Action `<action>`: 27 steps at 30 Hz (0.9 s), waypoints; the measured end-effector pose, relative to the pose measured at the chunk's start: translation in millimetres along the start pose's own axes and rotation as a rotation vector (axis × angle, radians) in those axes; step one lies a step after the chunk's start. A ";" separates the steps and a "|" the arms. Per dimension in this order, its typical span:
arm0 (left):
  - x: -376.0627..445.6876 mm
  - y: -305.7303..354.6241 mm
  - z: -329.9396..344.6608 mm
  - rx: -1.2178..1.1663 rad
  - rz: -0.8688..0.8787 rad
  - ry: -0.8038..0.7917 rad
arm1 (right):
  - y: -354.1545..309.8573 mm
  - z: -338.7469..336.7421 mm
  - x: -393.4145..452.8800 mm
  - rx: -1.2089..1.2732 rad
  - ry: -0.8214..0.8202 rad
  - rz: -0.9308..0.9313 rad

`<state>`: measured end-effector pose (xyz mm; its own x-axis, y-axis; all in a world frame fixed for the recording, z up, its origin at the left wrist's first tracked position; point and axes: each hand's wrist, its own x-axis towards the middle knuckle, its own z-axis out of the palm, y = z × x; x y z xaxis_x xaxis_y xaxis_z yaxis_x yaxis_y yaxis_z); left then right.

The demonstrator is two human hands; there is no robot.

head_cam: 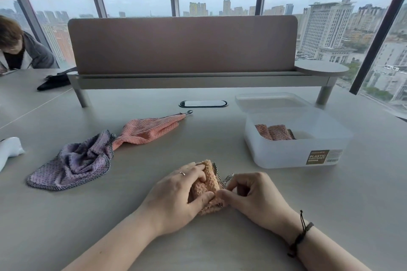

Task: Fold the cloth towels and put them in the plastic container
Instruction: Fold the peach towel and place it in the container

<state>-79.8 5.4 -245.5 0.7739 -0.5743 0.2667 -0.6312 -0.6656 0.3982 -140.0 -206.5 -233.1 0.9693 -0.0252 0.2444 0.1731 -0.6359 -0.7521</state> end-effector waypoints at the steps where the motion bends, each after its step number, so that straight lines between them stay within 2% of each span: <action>1: 0.6 0.8 -1.4 0.010 -0.009 -0.036 | 1.0 -0.6 1.3 0.005 0.056 0.014; 3: 2.7 2.5 -3.9 0.065 -0.004 -0.107 | 3.3 -1.7 3.2 -0.008 0.127 0.040; 6: 6.1 5.3 -6.6 0.132 -0.020 -0.191 | 5.6 0.6 2.4 -0.158 0.074 0.053; 8: 8.1 7.6 -7.9 0.116 -0.049 -0.198 | 5.4 2.6 1.4 -0.284 0.043 0.031; 13: 9.8 10.6 -9.6 0.030 -0.110 -0.175 | 5.3 2.5 2.3 -0.281 0.035 0.025; 16: 8.5 15.5 -11.9 -0.188 -0.182 -0.011 | 3.8 3.9 2.2 -0.287 0.019 0.022; 20: 14.0 24.8 -7.4 -0.583 -0.468 0.149 | 5.0 1.6 1.3 -0.280 0.029 0.032; 23: 18.2 21.4 -6.8 -0.835 -0.608 0.080 | 4.6 0.4 0.9 -0.283 0.018 0.030; 27: 18.7 25.3 -9.4 -0.944 -0.585 -0.050 | 4.7 -2.0 -0.6 -0.225 -0.019 0.029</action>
<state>-80.9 -17.6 -222.1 0.9232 -0.3233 -0.2077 0.1393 -0.2222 0.9650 -140.2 -211.0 -235.6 0.9768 -0.0333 0.2115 0.1035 -0.7913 -0.6026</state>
